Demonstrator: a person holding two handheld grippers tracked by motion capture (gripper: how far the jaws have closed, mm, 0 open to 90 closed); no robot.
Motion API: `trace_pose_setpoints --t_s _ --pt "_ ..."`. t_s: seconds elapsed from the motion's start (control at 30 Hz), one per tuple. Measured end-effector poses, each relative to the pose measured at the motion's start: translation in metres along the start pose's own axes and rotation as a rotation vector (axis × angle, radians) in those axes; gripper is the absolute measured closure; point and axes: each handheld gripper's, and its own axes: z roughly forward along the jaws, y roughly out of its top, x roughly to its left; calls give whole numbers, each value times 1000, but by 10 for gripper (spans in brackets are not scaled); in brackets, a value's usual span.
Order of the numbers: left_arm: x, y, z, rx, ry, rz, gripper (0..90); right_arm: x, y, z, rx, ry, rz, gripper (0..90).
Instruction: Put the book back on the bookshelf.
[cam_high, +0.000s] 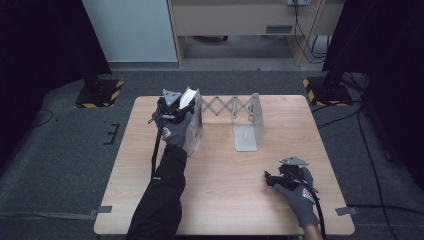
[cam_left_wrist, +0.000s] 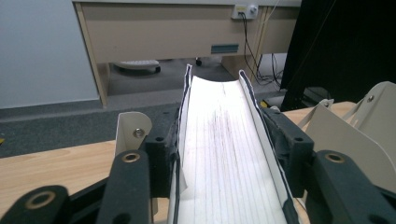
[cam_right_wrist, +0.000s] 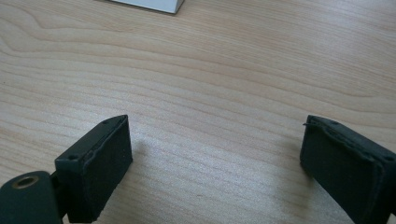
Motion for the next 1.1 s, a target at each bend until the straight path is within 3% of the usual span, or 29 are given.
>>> trace_pose_setpoints --t_s 0.07,0.17,0.4,0.53,0.6,0.77,0.87,1.1 --pt "2 -3 -2 -24 -39 -23 441 0 0 0 0 -1 0 93" --pt "4 -6 -13 -49 -81 -27 375 0 0 0 0 0 0 94" --pt "9 -34 -47 -2 -137 2 352 0 0 0 1 0 0 93" --pt "11 -55 -62 4 -160 -5 369 0 0 0 0 -2 0 93" --pt "12 -62 -67 12 -178 -38 384 0 0 0 1 -2 0 93" --pt "15 -73 -63 61 -180 -56 442 0 0 0 1 -2 0 93" --pt "12 -75 -59 54 -182 -65 441 0 0 0 0 -2 0 93" --pt "0 -73 -50 48 -186 -41 420 0 0 0 0 -2 0 93"
